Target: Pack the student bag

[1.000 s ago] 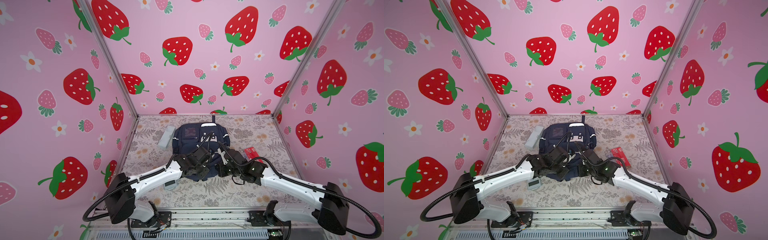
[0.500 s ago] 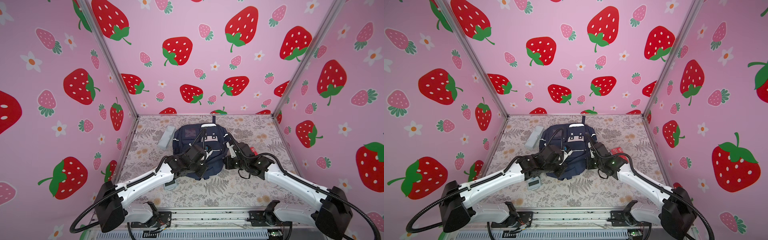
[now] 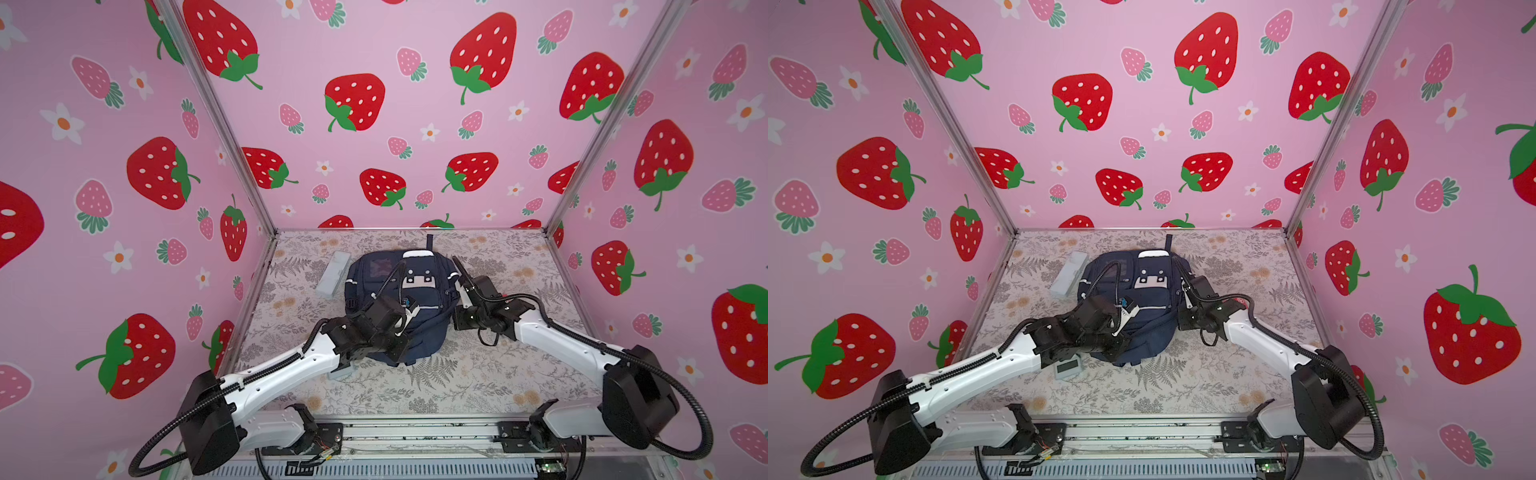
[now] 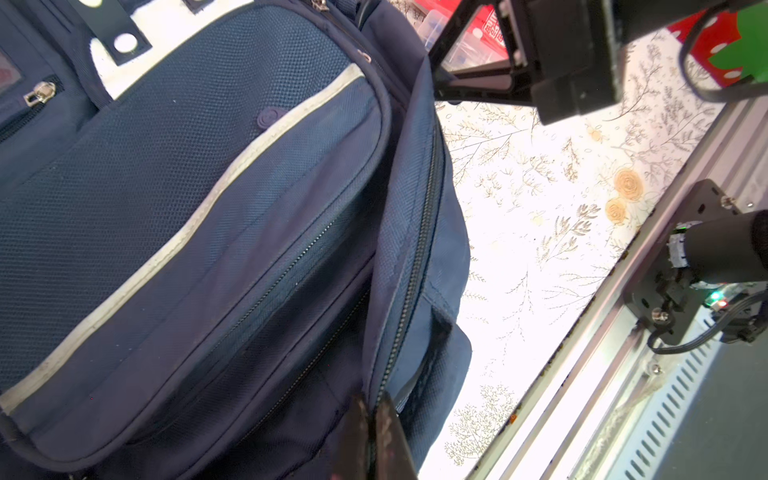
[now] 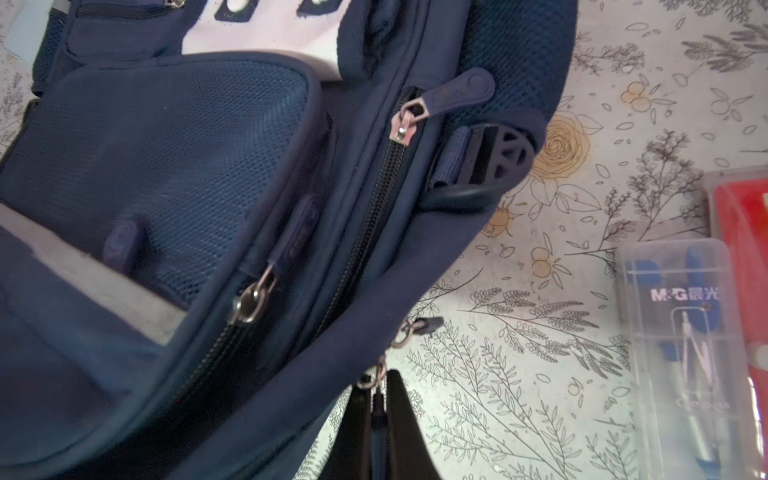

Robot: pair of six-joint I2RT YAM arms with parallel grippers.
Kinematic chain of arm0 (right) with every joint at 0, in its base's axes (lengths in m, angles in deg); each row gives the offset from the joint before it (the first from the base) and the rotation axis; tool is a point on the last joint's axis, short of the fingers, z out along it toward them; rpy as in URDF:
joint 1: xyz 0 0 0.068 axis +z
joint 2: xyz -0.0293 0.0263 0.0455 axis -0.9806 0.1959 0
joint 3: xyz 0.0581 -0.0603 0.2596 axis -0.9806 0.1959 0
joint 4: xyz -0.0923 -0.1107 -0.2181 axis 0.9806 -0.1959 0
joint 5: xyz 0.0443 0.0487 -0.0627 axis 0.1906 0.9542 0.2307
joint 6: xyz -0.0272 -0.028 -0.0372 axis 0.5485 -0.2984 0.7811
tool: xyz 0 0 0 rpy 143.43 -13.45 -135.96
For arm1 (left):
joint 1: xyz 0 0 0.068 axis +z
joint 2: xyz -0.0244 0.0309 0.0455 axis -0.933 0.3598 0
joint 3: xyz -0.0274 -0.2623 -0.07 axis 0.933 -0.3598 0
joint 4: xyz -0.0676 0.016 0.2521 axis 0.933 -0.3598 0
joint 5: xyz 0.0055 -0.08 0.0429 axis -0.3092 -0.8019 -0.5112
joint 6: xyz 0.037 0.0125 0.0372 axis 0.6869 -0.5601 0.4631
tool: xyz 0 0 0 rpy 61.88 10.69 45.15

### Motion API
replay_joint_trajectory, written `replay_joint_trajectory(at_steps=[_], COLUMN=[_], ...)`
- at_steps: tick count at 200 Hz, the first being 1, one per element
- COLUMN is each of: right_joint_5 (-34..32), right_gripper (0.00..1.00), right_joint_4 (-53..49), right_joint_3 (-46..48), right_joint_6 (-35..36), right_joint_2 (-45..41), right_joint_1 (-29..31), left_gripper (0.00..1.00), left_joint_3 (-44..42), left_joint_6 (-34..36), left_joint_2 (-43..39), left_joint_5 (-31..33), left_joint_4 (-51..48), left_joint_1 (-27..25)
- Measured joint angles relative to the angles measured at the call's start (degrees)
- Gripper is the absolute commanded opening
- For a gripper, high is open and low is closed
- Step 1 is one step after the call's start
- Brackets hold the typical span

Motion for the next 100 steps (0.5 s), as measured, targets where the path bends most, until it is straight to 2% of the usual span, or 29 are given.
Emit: replay_joint_trajectory(at_steps=[7, 17, 23, 28, 34, 64, 100], right_joint_5=[0.0, -0.1, -0.4, -0.6, -1.0, -2.8, -3.3], right_gripper=[0.07, 0.22, 0.3, 0.35, 0.4, 0.47, 0.48], right_joint_4=[0.0, 0.0, 0.0, -0.1, -0.3, -1.4, -2.6], right_joint_3=[-0.2, -0.3, -0.3, -0.3, -0.3, -0.3, -0.3], right_joint_6=[0.2, 0.3, 0.5, 0.0, 0.1, -0.2, -1.6], right_joint_2=[0.2, 0.2, 0.2, 0.1, -0.2, -5.6, -14.2], right_joint_1=[-0.1, -0.2, -0.3, -0.4, -0.6, -1.1, -1.1], left_gripper=[0.0, 0.25, 0.36, 0.5, 0.58, 0.72, 0.99], left_joint_3=[0.0, 0.0, 0.0, 0.0, 0.0, 1.7, 10.6], left_joint_6=[-0.4, -0.9, -1.2, -1.5, -2.1, -3.0, 0.6], left_joint_2=[0.1, 0.2, 0.4, 0.5, 0.5, 0.3, -0.9], left_joint_5=[-0.1, -0.4, -0.7, -1.2, -1.5, -0.7, 7.3], left_joint_4=[0.2, 0.6, 0.9, 1.2, 1.4, 0.2, -5.8], left_joint_1=[-0.2, -0.4, -0.6, -0.8, -1.1, -2.1, -1.0])
